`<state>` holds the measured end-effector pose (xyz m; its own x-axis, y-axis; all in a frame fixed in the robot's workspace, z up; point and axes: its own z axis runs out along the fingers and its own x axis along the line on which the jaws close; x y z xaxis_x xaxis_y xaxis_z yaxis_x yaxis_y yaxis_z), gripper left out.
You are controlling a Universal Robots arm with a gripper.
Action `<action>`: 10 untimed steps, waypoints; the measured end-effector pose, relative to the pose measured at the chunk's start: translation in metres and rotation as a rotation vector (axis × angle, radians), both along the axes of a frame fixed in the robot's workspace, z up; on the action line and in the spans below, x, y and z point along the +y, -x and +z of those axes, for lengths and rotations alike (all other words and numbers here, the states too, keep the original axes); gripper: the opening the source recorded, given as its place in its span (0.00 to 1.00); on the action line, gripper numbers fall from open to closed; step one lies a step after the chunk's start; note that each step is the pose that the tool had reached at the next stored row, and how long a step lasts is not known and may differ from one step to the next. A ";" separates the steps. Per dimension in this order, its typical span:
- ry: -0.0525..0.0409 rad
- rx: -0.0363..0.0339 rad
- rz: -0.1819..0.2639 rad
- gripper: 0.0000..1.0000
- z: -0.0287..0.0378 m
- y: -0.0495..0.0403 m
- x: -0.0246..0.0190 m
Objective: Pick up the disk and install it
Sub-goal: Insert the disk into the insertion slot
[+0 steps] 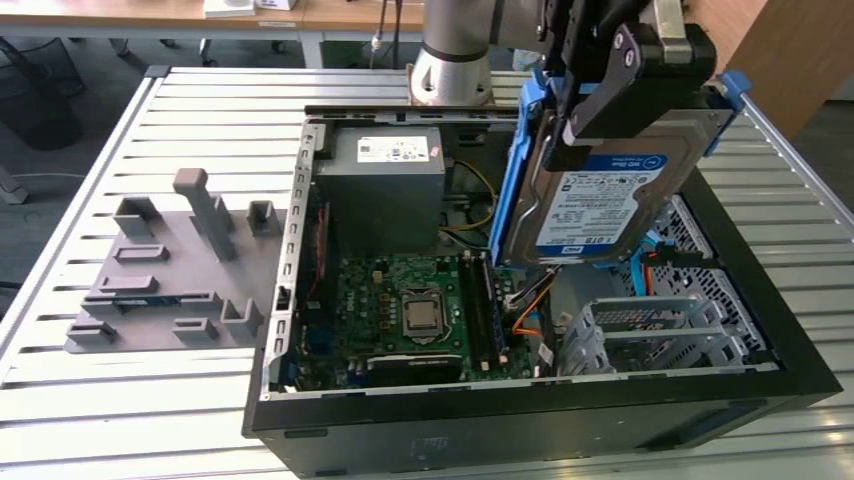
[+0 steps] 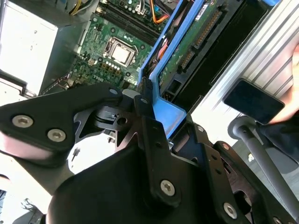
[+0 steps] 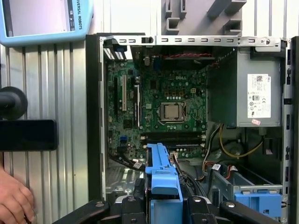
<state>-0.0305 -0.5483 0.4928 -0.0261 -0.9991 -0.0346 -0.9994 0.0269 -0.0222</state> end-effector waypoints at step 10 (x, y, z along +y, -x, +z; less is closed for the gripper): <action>0.0003 -0.0013 0.000 0.36 -0.0081 -0.0044 -0.0098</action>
<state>-0.0261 -0.5581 0.4846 -0.0258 -0.9991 -0.0344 -0.9994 0.0266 -0.0234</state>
